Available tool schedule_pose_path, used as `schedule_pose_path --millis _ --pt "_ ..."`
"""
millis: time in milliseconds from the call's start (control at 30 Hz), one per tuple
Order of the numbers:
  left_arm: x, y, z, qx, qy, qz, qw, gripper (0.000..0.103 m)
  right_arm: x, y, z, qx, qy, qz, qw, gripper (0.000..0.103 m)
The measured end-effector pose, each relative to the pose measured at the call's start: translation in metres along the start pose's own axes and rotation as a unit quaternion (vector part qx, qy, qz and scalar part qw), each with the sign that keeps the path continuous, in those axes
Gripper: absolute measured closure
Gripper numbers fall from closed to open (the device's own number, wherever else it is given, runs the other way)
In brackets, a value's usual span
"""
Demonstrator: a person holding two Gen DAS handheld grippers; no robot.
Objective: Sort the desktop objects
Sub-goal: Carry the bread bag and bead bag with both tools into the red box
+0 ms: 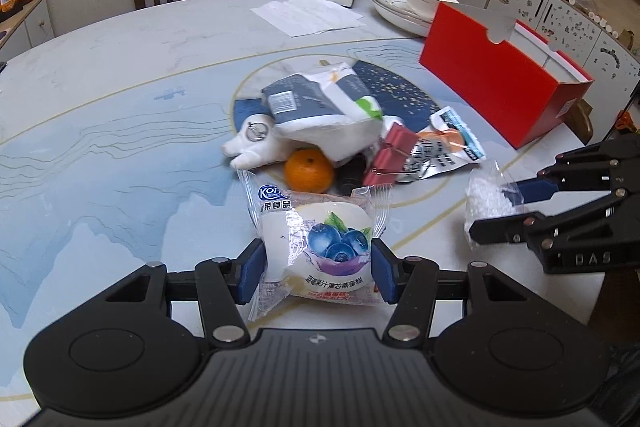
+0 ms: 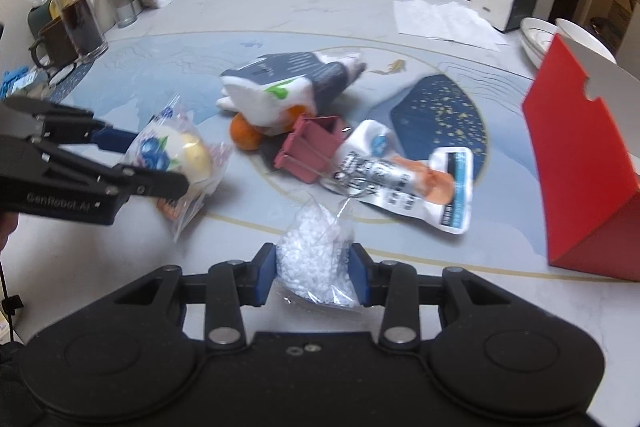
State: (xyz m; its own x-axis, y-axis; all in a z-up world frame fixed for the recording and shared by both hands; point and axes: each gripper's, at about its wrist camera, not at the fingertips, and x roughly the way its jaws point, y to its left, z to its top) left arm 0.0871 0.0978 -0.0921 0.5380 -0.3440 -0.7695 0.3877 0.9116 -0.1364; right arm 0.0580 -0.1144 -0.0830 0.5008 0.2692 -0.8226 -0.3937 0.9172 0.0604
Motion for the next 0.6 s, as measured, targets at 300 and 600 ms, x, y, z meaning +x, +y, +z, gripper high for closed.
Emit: schedule_pose_path --millis 300,600 --pt "-0.011 -0.034 0.015 0.011 -0.009 -0.019 0.9997 0.048 -0.028 -0.032 -0.004 0.015 -0.008 0.003 1.000 0.065" --pt "-0.014 -0.071 0.046 0.029 -0.030 -0.025 0.9988 0.048 -0.059 -0.075 0.001 0.029 -0.047 -0.004 0.998 0.065"
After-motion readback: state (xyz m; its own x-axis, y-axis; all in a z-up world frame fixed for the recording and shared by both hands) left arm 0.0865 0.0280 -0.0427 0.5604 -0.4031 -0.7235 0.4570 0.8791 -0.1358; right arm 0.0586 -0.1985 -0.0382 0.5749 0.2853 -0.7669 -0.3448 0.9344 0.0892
